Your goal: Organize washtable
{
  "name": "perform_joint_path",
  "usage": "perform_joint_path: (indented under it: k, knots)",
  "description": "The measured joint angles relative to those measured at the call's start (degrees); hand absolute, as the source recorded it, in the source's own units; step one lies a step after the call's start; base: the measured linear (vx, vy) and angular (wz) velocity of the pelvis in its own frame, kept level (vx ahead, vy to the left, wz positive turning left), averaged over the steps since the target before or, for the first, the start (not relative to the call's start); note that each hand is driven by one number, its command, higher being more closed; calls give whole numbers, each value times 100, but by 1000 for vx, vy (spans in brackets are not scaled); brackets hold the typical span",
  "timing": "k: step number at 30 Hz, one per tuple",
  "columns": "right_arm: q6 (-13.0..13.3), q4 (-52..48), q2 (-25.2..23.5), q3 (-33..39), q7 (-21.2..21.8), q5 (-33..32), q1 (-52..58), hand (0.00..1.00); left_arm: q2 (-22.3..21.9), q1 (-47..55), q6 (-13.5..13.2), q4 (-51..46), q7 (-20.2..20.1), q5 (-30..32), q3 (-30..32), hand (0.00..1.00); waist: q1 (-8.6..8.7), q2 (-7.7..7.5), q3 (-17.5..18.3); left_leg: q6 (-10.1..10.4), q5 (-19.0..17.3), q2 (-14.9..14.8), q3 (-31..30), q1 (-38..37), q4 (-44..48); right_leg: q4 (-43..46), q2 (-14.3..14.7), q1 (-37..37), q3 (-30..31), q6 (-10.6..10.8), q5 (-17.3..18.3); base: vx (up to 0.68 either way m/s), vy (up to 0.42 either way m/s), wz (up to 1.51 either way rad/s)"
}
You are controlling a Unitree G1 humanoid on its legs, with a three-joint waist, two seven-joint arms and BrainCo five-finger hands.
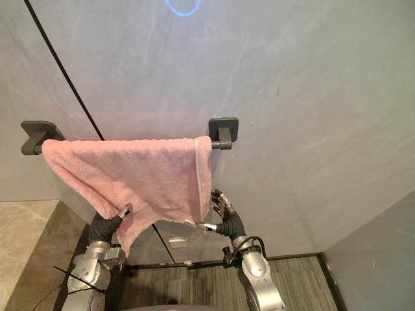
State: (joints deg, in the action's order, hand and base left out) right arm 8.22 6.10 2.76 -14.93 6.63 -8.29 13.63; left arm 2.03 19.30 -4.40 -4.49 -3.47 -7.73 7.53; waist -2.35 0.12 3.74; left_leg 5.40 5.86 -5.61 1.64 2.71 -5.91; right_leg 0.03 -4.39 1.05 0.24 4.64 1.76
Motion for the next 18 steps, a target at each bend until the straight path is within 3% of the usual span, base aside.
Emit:
perform_joint_path:
  k: [6,7,8,11,13,14,16,17,18]
  knots:
    - [-262,437,72,156,370,443,737,0,-227,467,314,891,-180,889,229,0,2,-11,-15,3,-4,-6,10,-98,1,20,1,-93,4,-3,12,-10,-2,0]
    - [-437,-68,406,-56,835,724,1436,0,-298,1226,423,1476,-526,1643,340,0,-10,7,-65,47,-101,-37,89,-177,1,145,22,-90,19,2,157,-70,-15,-6]
    - [-440,-291,524,-122,993,835,1576,0,-297,1393,425,1568,-661,1801,340,0,-17,11,-81,46,-103,-39,104,-187,1,148,23,-89,29,3,158,-73,-12,-7]
    - [-446,-406,572,-210,1182,884,1675,0,-293,1666,445,1672,-829,1996,325,0,-52,-34,-94,45,-103,-37,130,-196,2,160,14,-88,29,3,158,-7,0,-2]
    - [-470,-857,833,-414,1263,886,1706,0,-20,1815,413,1873,-919,2042,-98,0,-33,-41,-121,24,-119,-20,165,-203,2,189,-3,-74,61,19,170,-1,9,-3]
    - [-453,-1387,1317,-694,1499,770,1714,0,464,2066,382,1707,-1241,1911,-749,0,-1,-29,-123,15,-131,-4,184,-190,1,178,-17,-57,97,28,176,7,18,-5]
    - [-421,-1789,1888,-895,1754,379,1573,0,1109,2263,391,890,-1797,1533,-1372,0,-1,-34,-126,15,-133,14,180,-110,1,165,-33,19,99,29,176,4,10,-3]
    - [-409,-1888,2283,-1072,1816,-223,1168,0,1529,2374,385,68,-2040,499,-1579,0,5,-15,-147,14,-131,38,166,-90,3,136,-55,28,95,32,175,0,0,0]
    - [-399,-1892,2486,-1156,1817,-575,865,0,1767,2337,314,-354,-2017,-225,-1651,0,1,-42,-166,12,-132,58,162,-90,4,129,-74,23,92,44,167,0,0,0]
